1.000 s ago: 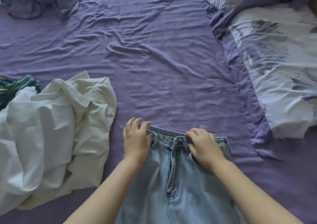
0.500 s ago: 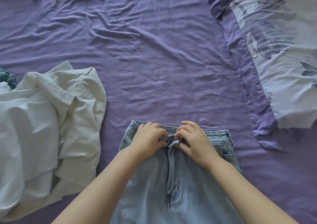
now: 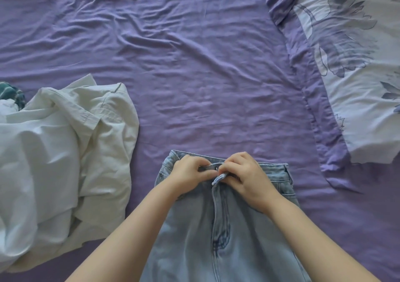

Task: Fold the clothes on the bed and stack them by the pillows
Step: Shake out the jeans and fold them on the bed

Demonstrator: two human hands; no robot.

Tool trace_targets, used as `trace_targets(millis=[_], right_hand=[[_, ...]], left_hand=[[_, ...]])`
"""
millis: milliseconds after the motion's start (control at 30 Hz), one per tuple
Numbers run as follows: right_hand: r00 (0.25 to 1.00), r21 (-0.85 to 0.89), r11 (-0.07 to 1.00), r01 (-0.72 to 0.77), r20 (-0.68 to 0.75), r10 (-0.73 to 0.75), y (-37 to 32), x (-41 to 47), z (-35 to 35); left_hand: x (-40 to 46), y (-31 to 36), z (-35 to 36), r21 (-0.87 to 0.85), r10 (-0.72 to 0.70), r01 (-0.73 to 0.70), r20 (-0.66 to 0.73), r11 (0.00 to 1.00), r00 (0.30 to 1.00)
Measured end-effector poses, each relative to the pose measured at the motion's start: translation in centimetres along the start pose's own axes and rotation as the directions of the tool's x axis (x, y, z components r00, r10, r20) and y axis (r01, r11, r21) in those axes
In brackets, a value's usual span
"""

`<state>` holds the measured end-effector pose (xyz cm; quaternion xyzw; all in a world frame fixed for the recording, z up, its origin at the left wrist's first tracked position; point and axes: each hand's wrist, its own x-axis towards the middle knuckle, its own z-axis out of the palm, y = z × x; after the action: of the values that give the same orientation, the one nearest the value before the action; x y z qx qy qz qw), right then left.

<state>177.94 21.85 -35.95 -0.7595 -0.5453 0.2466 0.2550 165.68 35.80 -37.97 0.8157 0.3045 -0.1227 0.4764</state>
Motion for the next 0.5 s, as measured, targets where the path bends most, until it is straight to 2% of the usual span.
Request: trace_targets(millis=[100, 167, 367, 500], right_hand=[[1.000, 0.034, 0.999, -0.017, -0.011, 0.017, -0.3, 0.3, -0.1], [0.999, 0.064, 0.997, -0.041, -0.020, 0.042, -0.4, 0.3, -0.1], [0.988, 0.128, 0.984, -0.120, -0.084, 0.131, -0.6, -0.5, 0.0], [0.983, 0.168, 0.977, -0.133, -0.101, 0.151, -0.7, -1.0, -0.2]], left_hand=[[-0.4, 0.6, 0.2, -0.263, -0.029, 0.045, 0.065, 0.964, 0.997], [-0.7, 0.8, 0.2, -0.346, -0.045, 0.066, 0.070, 0.936, 0.997], [-1.3, 2.1, 0.2, -0.354, -0.101, 0.126, 0.087, 0.927, 0.991], [-2.2, 2.3, 0.3, -0.214, 0.077, -0.069, 0.030, 0.974, 0.997]])
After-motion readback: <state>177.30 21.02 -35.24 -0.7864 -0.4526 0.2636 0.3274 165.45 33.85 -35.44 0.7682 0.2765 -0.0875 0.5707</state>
